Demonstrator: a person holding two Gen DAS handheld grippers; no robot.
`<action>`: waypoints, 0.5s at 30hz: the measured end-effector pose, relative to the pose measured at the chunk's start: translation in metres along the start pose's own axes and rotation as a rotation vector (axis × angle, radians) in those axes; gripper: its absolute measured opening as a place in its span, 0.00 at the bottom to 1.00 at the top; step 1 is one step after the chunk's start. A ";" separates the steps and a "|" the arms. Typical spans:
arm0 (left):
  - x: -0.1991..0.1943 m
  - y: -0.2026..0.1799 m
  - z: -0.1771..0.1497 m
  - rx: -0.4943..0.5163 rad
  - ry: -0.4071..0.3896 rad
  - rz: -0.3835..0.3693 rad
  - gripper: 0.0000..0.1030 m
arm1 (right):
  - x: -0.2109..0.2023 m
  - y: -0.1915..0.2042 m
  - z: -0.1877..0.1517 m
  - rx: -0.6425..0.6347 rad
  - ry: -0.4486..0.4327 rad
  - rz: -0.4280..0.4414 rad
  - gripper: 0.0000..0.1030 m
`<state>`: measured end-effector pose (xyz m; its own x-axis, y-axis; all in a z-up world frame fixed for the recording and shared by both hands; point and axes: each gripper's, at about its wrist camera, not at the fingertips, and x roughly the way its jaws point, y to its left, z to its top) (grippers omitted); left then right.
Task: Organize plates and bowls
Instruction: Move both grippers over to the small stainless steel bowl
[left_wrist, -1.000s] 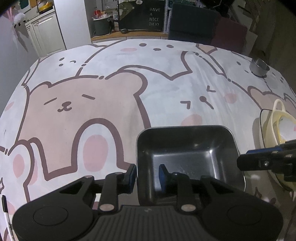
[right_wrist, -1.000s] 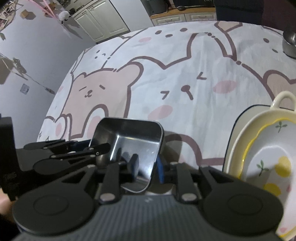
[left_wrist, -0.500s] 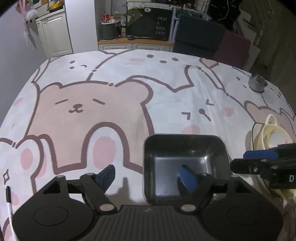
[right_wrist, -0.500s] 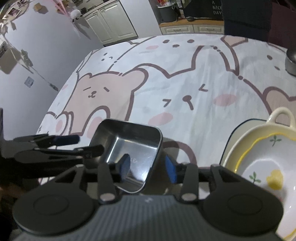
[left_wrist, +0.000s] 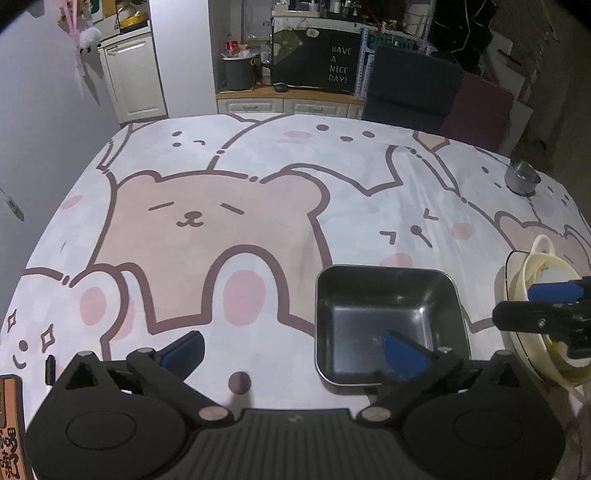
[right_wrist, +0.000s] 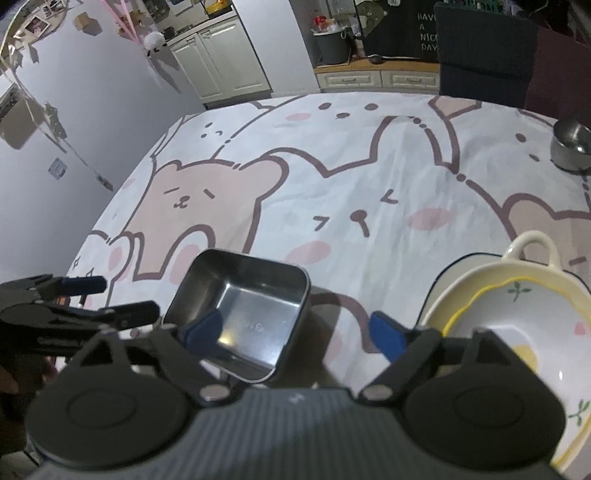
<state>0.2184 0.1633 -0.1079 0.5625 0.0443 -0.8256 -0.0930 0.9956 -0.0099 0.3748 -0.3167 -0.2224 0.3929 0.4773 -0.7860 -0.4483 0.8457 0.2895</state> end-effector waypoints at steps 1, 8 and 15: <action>-0.002 0.000 0.000 -0.001 -0.004 0.000 1.00 | -0.002 0.000 0.000 -0.002 -0.003 -0.002 0.95; -0.017 -0.002 -0.002 -0.013 -0.022 0.008 1.00 | -0.018 -0.003 -0.006 -0.013 -0.018 -0.014 1.00; -0.030 -0.016 0.003 -0.030 -0.072 -0.008 1.00 | -0.046 -0.018 -0.008 -0.008 -0.061 -0.024 1.00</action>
<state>0.2058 0.1464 -0.0811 0.6210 0.0437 -0.7826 -0.1125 0.9931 -0.0338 0.3582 -0.3558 -0.1960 0.4517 0.4711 -0.7577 -0.4442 0.8552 0.2669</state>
